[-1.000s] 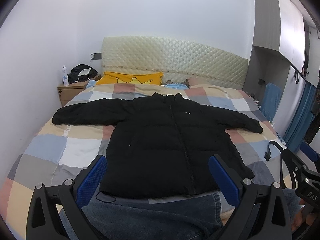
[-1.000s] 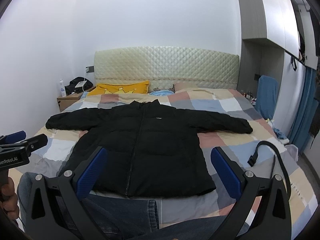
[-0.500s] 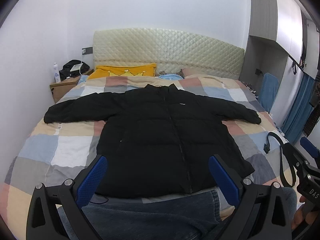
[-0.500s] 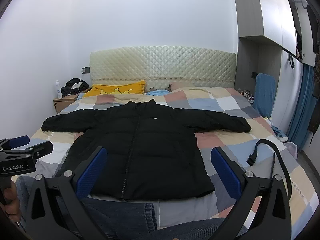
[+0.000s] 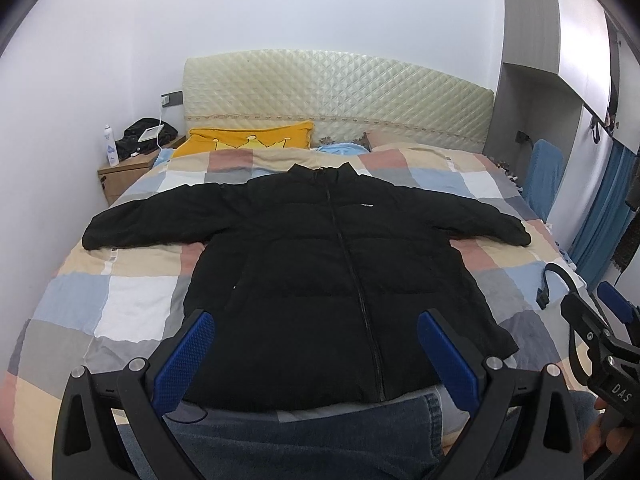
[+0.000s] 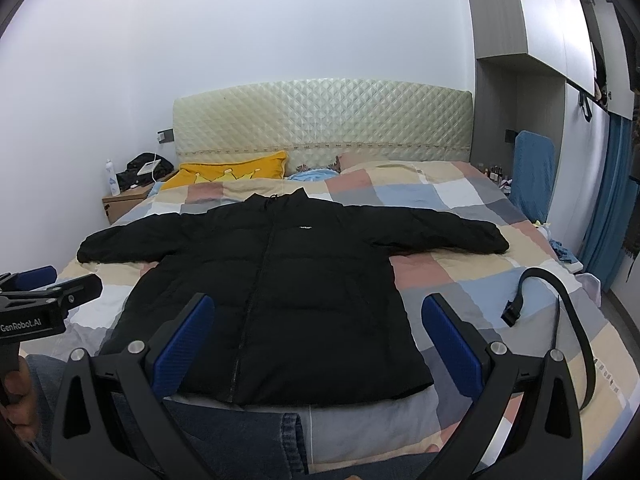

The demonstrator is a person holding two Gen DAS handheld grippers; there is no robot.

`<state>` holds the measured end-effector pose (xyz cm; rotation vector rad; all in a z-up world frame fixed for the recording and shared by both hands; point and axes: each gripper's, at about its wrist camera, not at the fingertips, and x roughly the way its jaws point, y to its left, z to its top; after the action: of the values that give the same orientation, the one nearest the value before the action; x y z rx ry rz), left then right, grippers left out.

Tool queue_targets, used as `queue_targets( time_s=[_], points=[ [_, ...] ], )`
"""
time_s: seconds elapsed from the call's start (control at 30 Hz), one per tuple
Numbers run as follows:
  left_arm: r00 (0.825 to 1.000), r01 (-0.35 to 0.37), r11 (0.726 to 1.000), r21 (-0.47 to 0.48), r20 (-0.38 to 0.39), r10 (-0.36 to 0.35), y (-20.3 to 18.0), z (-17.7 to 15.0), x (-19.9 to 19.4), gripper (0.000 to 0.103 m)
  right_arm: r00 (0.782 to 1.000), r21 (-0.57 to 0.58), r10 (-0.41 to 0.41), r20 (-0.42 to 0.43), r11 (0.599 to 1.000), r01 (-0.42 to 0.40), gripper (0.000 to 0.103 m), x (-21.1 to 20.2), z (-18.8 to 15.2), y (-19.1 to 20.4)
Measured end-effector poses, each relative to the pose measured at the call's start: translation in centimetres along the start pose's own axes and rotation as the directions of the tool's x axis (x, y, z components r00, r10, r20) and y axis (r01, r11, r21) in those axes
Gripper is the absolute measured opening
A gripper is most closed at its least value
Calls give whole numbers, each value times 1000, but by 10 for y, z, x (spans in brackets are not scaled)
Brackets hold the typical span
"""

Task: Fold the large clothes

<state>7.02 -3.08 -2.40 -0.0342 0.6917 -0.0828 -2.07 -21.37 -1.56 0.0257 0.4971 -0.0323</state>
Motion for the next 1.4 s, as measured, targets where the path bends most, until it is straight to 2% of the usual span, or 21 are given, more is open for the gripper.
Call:
queue_targets(
  time_s=[0.1,0.2,0.3,0.6,0.93,1.03,1.1,1.2,1.3,1.4],
  points=[
    [1000,-3,1000,-1,-6,3,-5,5,10,103,1000,2,-5,-5,1000,5,103,10,2,-6],
    [999,29,999,28,-18,-29,-15,13,23,103,1000,4,-19,2,1000,19,103,20,8,-16],
    [1000,31,999,30,3,-31,-24,26,33,103,1000,14,-27,14,1000,27,103,29,19,-28],
    [999,32,999,11,43,-32,-43,65,69,103,991,34,-118,56,993,117,103,53,53,-72],
    [998,49,999,-11,27,-49,-60,75,119,103,984,59,-175,41,983,172,103,91,71,-114],
    [998,50,999,-6,30,-50,-64,75,131,103,974,68,-223,43,973,220,103,112,73,-134],
    [998,43,999,-4,36,-43,-64,72,140,103,975,80,-214,65,975,209,103,128,76,-155],
    [999,38,999,-5,21,-38,-64,66,154,103,976,192,-217,26,959,208,103,171,81,-207],
    [1000,7,1000,15,7,-7,-58,58,171,103,973,335,-230,-23,915,224,101,218,80,-268],
    [997,-70,998,0,-19,70,-43,55,196,103,983,466,-173,-67,865,184,95,268,68,-325]
  ],
)
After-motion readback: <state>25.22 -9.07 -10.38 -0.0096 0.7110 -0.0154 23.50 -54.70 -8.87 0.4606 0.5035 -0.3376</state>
